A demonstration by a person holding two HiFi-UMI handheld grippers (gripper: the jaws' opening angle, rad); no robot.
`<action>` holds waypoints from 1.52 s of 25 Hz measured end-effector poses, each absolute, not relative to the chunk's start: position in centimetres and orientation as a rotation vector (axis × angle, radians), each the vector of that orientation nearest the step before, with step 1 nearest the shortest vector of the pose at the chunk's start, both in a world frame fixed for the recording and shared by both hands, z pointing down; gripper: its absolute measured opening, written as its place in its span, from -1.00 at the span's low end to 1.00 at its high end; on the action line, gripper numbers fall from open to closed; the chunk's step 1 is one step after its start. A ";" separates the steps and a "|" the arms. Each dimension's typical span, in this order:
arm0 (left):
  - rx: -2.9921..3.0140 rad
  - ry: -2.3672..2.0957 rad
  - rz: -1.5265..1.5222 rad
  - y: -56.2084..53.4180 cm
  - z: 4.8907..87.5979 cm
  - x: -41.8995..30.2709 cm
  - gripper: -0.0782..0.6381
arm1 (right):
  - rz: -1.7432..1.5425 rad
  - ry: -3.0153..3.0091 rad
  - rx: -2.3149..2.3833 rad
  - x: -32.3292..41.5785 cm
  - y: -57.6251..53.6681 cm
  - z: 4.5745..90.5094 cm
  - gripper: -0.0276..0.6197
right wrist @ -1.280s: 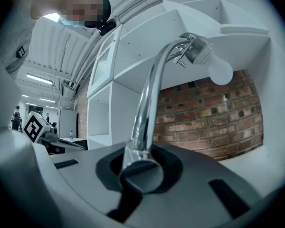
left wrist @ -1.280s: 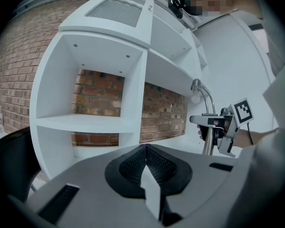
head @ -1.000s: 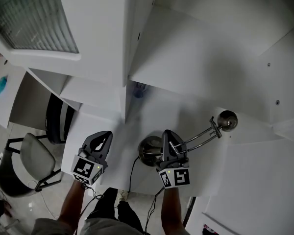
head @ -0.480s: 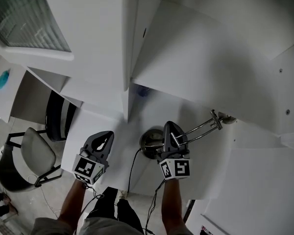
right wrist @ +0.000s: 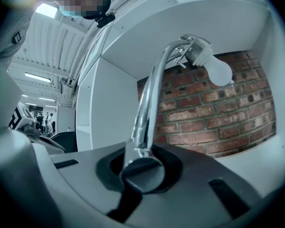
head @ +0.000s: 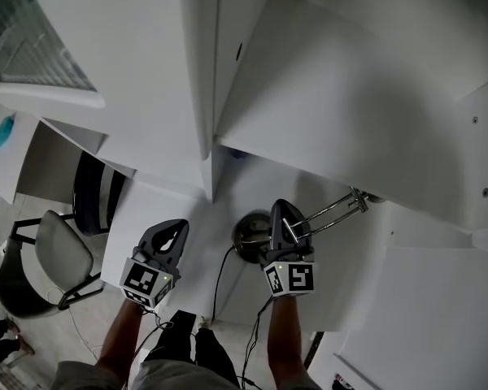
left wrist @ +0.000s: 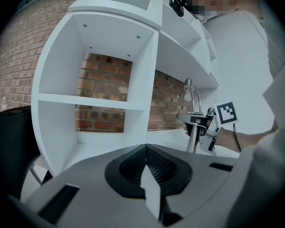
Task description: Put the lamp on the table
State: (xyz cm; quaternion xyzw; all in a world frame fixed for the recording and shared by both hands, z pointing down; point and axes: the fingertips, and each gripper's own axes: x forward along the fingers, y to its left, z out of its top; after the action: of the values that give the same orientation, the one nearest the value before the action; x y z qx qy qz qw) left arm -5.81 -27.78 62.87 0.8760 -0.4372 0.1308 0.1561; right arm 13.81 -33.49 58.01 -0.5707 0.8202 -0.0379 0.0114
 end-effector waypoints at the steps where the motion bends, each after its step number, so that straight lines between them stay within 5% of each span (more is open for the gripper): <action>1: 2.505 -1.254 0.376 -27.8 63.0 -5.9 -0.78 | -0.120 2.560 -1.780 13.8 -33.5 58.0 -0.86; 38: 2.463 -1.273 0.360 -24.7 63.1 -7.9 -0.78 | -0.058 2.579 -1.790 11.3 -31.1 58.7 -0.85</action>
State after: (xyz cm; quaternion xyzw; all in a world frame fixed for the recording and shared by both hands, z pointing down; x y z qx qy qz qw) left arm -7.91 -24.66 63.14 0.8678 -0.4486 0.1268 0.1719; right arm 11.33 -31.08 58.71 -0.5700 0.8214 -0.0184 0.0010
